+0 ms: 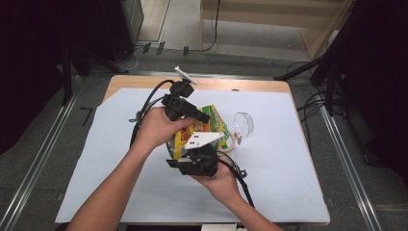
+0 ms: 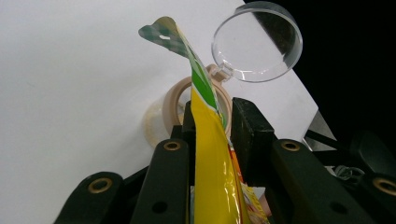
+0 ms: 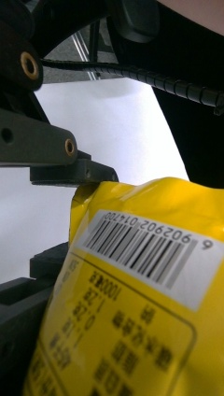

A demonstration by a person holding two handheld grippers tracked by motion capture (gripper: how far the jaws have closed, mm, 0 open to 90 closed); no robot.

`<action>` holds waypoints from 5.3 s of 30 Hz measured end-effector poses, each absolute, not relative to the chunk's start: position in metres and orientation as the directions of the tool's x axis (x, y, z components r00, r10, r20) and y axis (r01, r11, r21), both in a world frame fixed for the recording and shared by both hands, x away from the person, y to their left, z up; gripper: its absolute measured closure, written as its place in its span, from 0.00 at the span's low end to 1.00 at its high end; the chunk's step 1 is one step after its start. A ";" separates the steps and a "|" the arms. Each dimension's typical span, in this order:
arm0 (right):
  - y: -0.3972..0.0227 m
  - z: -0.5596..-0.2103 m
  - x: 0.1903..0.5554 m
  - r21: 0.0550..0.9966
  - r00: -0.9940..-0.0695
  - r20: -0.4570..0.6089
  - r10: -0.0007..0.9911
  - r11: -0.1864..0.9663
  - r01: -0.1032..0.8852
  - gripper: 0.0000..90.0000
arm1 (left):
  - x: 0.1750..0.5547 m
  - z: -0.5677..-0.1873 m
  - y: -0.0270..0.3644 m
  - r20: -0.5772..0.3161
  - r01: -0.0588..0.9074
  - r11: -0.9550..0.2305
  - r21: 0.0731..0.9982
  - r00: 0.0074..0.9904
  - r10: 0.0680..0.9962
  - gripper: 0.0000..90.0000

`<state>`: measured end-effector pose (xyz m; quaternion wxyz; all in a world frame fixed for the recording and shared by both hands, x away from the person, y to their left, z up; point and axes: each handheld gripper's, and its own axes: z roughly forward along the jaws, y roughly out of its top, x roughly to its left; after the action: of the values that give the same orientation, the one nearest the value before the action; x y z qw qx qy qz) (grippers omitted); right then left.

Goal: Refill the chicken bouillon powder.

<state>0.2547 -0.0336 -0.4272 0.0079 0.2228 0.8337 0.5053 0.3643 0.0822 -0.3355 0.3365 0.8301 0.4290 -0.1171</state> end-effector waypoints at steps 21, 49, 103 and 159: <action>-0.039 -0.423 0.255 0.846 -0.896 0.230 0.381 0.376 0.377 0.72 | 0.370 -0.334 0.077 -0.487 0.800 -0.417 0.433 0.596 0.639 0.84; -0.040 -0.423 0.258 0.843 -0.894 0.232 0.384 0.379 0.382 0.72 | 0.374 -0.336 0.075 -0.500 0.804 -0.419 0.422 0.592 0.632 0.82; -0.039 -0.425 0.258 0.841 -0.895 0.222 0.387 0.389 0.377 0.72 | 0.372 -0.338 0.075 -0.489 0.796 -0.418 0.437 0.601 0.633 0.80; -0.038 -0.426 0.266 0.841 -0.877 0.267 0.399 0.348 0.415 0.74 | 0.373 -0.329 0.067 -0.468 0.792 -0.424 0.440 0.605 0.644 0.83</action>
<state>0.2665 -0.0376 -0.4265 -0.0075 0.2478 0.8210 0.5143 0.3729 0.0667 -0.3287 0.3218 0.8360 0.4295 -0.1145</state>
